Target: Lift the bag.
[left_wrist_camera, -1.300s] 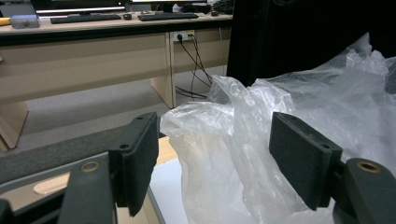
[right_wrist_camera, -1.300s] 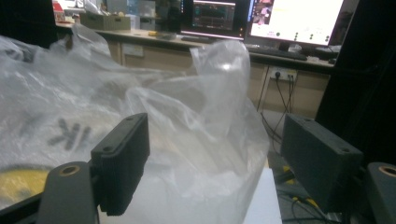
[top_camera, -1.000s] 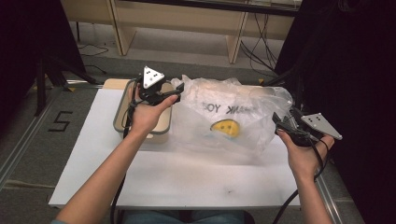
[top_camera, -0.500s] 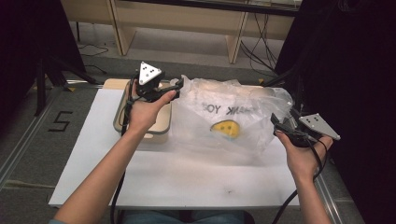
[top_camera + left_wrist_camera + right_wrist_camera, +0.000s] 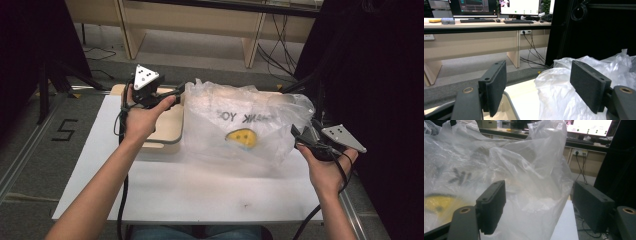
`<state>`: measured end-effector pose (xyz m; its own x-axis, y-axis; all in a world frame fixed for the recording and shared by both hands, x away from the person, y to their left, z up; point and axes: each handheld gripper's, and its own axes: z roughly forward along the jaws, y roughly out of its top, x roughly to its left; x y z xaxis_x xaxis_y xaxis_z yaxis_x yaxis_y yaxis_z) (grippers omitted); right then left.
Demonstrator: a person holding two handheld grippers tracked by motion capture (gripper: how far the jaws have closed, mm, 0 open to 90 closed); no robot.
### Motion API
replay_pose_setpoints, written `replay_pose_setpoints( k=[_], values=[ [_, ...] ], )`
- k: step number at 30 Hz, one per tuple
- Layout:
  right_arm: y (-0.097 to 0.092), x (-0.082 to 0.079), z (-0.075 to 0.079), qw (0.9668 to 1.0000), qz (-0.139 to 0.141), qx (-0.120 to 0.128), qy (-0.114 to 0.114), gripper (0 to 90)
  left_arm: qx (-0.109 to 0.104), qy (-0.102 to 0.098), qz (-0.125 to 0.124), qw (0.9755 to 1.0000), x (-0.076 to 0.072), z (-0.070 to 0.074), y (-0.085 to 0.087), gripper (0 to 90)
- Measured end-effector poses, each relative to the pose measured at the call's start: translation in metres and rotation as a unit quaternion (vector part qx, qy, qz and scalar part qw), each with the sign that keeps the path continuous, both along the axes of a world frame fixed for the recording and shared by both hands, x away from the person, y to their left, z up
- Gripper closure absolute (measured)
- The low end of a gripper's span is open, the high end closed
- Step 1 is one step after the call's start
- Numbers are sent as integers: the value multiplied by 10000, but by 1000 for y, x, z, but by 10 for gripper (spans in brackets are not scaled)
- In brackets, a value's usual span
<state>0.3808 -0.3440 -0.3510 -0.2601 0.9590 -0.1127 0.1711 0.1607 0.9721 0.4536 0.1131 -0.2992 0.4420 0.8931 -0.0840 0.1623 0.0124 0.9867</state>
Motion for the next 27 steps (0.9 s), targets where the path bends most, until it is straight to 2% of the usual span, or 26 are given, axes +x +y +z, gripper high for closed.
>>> replay_pose_setpoints(
  k=[9, 13, 20, 27],
  values=[
    [-3, -8, -8, 9998, 164, 0, 117, 284, 58, 73, 43, 9999, -10, -9, 21, 288],
    [-5, -13, -12, 9996, 235, -2, 171, 285, 198, 127, 22, 9997, -17, -18, 27, 288],
    [-9, -22, -24, 9985, 418, 68, 354, 289, 485, 327, -141, 9982, -35, -46, 31, 289],
    [-11, -36, -41, 9963, 638, 132, 564, 293, 760, 506, -389, 9951, -61, -78, 34, 289]
  ],
)
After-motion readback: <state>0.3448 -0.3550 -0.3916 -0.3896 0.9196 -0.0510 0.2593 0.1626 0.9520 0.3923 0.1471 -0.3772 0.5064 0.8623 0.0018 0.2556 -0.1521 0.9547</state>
